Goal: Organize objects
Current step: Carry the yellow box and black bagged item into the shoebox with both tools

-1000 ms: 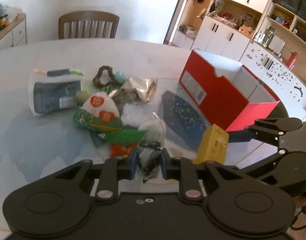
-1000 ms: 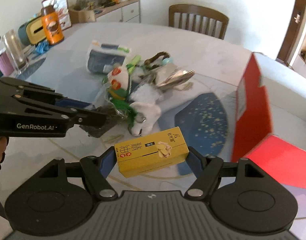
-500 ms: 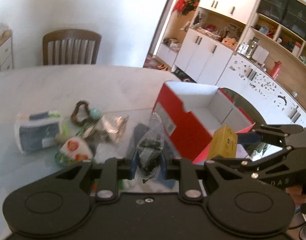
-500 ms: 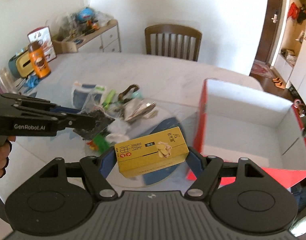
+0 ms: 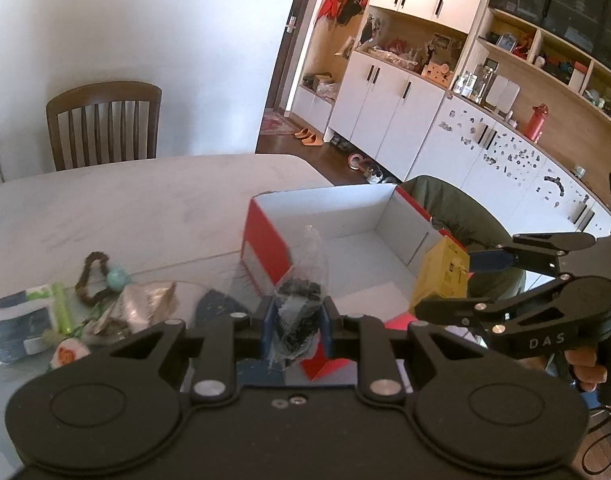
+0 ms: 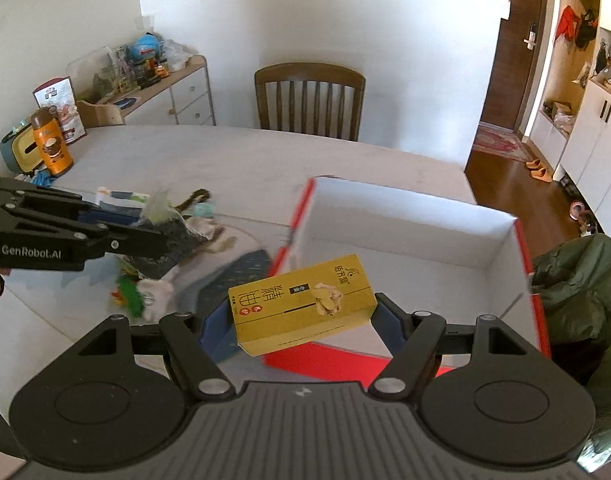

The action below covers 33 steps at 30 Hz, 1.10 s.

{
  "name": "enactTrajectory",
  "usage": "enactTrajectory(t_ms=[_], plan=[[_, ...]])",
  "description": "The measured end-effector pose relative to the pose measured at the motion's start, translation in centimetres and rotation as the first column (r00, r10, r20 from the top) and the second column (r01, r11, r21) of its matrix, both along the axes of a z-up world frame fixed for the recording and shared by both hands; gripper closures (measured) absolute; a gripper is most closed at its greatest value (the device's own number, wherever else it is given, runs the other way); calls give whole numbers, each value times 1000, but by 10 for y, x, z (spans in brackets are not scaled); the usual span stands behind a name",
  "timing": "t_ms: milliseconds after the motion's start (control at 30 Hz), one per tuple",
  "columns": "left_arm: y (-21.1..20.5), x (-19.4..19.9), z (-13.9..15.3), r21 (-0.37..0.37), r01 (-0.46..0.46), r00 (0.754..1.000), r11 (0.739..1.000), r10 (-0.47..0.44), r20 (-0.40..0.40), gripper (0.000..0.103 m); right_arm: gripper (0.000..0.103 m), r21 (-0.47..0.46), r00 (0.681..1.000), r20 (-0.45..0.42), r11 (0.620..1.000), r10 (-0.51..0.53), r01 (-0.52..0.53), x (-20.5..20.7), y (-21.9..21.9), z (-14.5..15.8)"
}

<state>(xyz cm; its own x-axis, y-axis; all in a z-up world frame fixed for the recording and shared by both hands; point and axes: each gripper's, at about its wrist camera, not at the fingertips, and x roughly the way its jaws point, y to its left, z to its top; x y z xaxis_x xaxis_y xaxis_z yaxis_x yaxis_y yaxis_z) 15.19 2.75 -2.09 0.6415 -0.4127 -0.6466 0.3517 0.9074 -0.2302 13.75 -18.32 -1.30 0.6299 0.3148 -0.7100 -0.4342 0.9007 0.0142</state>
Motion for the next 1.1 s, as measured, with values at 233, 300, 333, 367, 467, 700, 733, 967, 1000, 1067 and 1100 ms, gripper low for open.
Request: enactTrajectory(t_ms=[233,300,333,367,467,700,733,967,1000,1067,1100], plan=[[-42,31,5,-2,-19,999,1000,19,-40,81,28,1,1000,-2,1000,-19,19,26,-46,-2],[-58,41,6,13,-11,999,1000,11,-36,81,28,-1,1000,-8,1000,-29,29,37,-57,-6],[-65,46,6,21,-6,999,1000,7,-37,81,28,-1,999,-14,1000,-31,31,42,-62,-8],[-72,52,5,28,-4,999,1000,5,-42,81,28,1,999,-22,999,-32,32,47,-66,-11],[-94,71,-1,49,4,998,999,-1,-58,81,28,-11,999,-32,999,-35,35,59,-76,-20],[-140,113,-26,84,28,994,996,-19,-110,81,28,-41,996,-80,998,-44,41,87,-93,-48],[-147,119,-31,96,30,993,995,-19,-112,81,28,-44,995,-89,998,-47,44,91,-94,-52],[-176,156,-68,133,32,981,991,-6,-195,81,28,-62,985,-164,997,-53,43,114,-98,-80],[-181,161,-73,134,32,978,991,-4,-210,81,28,-61,983,-175,997,-54,44,116,-98,-84],[-184,168,-82,139,28,972,990,5,-233,81,28,-69,981,-186,997,-51,39,123,-96,-89],[-186,174,-87,139,28,969,990,8,-248,81,28,-69,979,-200,997,-50,36,126,-96,-92]])
